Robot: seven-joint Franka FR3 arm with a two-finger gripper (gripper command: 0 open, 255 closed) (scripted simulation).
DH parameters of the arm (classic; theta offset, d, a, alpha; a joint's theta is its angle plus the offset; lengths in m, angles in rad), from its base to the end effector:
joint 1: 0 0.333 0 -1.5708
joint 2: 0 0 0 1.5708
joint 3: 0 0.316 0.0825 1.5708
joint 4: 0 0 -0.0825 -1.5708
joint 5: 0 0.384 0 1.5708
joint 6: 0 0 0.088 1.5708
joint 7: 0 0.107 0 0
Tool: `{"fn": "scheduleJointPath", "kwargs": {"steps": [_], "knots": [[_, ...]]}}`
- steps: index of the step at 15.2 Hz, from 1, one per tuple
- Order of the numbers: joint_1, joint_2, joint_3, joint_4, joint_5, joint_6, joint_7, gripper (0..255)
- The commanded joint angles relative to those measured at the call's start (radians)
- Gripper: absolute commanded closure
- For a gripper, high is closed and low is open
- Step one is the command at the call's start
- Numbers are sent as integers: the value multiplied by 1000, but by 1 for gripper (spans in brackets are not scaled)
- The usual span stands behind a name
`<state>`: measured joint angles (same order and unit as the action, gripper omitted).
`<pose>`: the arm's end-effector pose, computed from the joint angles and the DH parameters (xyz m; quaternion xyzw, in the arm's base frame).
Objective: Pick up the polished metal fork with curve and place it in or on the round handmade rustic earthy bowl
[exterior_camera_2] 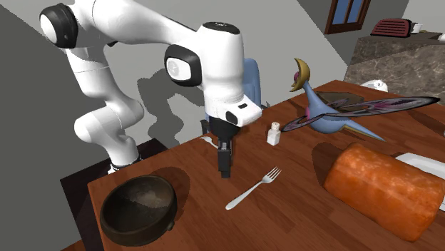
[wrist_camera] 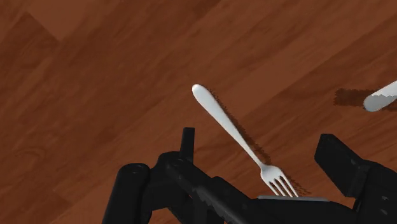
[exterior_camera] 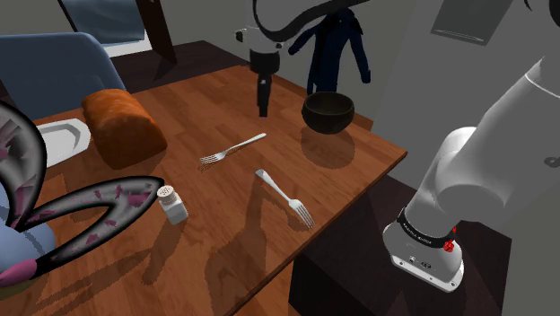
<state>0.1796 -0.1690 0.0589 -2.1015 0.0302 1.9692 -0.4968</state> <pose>0.4933 0.1232 0.4958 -0.9351 -0.3538 -0.0193 0.0066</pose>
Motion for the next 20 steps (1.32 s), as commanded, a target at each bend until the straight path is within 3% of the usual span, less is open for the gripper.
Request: {"fn": "scheduleJointPath", "kwargs": {"steps": [1,12,20], "knots": [[18,56,11,31,3,22,-55,0],[104,349,97,221,-13,107,-297,0],[107,390,97,170,-19,199,-293,0]]}}
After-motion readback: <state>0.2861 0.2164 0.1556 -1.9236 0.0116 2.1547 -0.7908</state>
